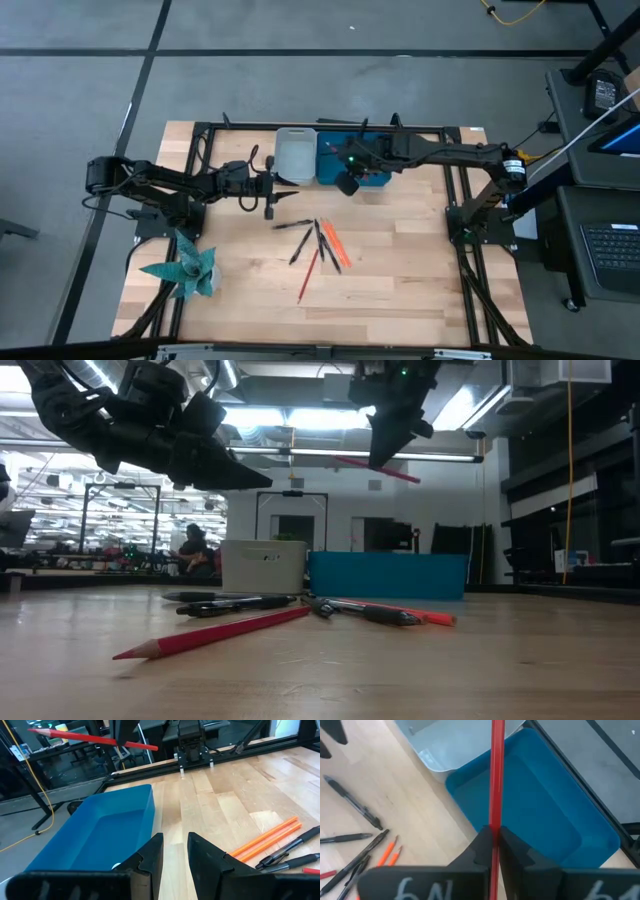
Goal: Sort pens & pencils
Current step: Put the top red pencil into the blue bin
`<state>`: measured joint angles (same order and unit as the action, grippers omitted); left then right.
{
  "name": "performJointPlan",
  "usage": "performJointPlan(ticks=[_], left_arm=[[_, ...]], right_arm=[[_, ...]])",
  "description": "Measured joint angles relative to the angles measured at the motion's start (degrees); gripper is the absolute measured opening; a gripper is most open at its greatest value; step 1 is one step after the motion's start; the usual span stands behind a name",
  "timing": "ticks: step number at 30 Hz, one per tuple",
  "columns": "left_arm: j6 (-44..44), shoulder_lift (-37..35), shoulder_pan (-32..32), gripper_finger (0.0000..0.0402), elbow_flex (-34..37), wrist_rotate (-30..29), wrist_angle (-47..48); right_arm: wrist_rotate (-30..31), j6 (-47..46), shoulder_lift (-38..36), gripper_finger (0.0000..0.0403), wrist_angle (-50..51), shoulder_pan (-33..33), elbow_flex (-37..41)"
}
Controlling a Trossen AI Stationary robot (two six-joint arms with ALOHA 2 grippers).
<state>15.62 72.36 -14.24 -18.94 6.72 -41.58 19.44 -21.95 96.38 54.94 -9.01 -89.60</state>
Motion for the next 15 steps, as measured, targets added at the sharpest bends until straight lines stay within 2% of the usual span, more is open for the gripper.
performJointPlan(ticks=[10, 13, 15], left_arm=[[0.00, 0.00, 0.00, 0.0082, 0.00, 0.00, 0.05], [0.00, 0.00, 0.00, 0.0082, 0.00, 0.01, 0.49], [0.02, 0.00, 0.00, 0.0082, 0.00, 0.00, 0.67]], right_arm=[[-1.65, 1.73, -2.54, 0.0020, -0.60, -1.76, 1.27], [-2.40, 1.25, -6.44, 0.0018, -4.37, -1.87, 6.86], [-2.62, 1.01, -10.32, 0.0014, -10.50, -1.87, 12.56]])
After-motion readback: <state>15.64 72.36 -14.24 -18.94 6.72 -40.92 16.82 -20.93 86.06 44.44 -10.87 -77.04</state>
